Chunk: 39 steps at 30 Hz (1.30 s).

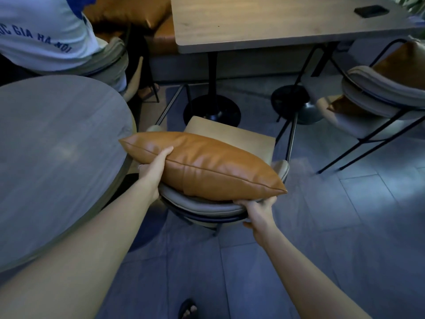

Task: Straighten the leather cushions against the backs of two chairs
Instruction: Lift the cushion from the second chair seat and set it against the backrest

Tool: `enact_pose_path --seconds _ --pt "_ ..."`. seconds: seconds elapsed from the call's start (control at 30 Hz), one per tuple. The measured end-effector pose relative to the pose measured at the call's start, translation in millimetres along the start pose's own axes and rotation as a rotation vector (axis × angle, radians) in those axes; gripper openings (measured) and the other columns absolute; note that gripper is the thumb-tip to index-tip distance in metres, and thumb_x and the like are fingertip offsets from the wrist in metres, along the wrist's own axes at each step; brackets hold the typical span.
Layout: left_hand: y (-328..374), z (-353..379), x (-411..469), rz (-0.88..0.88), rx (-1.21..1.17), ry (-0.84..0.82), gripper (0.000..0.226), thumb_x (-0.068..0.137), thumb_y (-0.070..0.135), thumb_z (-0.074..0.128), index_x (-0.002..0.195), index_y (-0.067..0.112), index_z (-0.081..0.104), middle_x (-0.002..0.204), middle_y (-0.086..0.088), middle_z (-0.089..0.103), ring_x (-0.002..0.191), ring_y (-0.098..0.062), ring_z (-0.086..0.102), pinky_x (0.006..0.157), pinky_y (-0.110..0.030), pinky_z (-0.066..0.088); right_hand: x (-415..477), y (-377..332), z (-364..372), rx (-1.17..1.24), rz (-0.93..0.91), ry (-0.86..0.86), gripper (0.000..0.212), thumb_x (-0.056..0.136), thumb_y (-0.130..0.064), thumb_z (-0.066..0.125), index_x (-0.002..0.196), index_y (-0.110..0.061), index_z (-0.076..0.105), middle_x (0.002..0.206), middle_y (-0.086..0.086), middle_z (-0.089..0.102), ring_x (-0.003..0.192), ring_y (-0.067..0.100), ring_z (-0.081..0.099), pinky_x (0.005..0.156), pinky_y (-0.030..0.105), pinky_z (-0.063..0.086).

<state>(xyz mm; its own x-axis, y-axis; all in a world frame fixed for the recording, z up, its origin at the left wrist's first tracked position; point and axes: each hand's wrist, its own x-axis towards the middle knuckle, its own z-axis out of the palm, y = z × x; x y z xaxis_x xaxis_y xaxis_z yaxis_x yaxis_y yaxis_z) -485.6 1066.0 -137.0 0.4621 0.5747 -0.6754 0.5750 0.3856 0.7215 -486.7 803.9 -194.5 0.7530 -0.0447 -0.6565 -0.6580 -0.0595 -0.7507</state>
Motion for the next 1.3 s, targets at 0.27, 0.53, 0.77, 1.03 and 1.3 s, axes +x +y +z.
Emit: enact_pose_path --seconds 0.27,0.53,0.77,1.03,1.3 --pt "7.6 7.6 2.4 -0.017 -0.064 -0.031 0.116 0.071 0.062 0.086 0.16 0.016 0.028 0.141 -0.006 0.055 0.113 -0.029 0.055 0.094 -0.05 0.048 29.4 -16.1 -1.9 -0.05 -0.01 0.025 0.086 0.078 -0.014 0.087 0.138 -0.025 0.026 0.132 0.013 0.055 0.115 0.036 0.063 0.074 0.047 0.06" --pt "31.4 34.4 26.5 -0.028 -0.114 -0.037 0.12 0.063 0.062 0.09 0.158 0.019 0.031 0.148 -0.007 0.054 0.127 -0.033 0.056 0.106 -0.058 0.049 72.5 -65.2 -1.5 -0.113 -0.024 -0.016 0.103 0.054 -0.026 0.084 0.141 -0.026 0.028 0.131 0.012 0.06 0.11 0.037 0.068 0.069 0.045 0.061" --pt "57.0 58.6 49.2 -0.04 -0.167 -0.054 0.122 0.066 0.06 0.09 0.16 0.015 0.028 0.146 -0.01 0.055 0.126 -0.034 0.058 0.107 -0.058 0.049 119.2 -98.6 0.9 -0.106 -0.069 -0.026 0.088 0.072 -0.01 0.086 0.143 -0.023 0.035 0.126 0.011 0.059 0.107 0.035 0.067 0.076 0.055 0.065" --pt "79.4 93.7 70.3 -0.045 -0.219 -0.074 0.149 0.041 0.071 0.089 0.164 0.024 0.02 0.149 -0.005 0.055 0.127 -0.032 0.057 0.11 -0.061 0.046 169.4 -144.7 -2.9 -0.145 -0.069 -0.06 0.082 0.08 -0.002 0.081 0.145 -0.026 0.035 0.125 0.007 0.057 0.103 0.034 0.066 0.081 0.06 0.064" --pt "104.8 110.4 85.3 -0.093 -0.178 -0.098 0.131 0.063 0.056 0.094 0.163 0.02 0.017 0.16 -0.011 0.043 0.14 -0.04 0.047 0.111 -0.071 0.039 208.6 -188.9 -4.5 -0.183 -0.056 -0.1 0.083 0.08 -0.004 0.081 0.146 -0.029 0.037 0.132 0.014 0.057 0.111 0.04 0.065 0.079 0.059 0.064"
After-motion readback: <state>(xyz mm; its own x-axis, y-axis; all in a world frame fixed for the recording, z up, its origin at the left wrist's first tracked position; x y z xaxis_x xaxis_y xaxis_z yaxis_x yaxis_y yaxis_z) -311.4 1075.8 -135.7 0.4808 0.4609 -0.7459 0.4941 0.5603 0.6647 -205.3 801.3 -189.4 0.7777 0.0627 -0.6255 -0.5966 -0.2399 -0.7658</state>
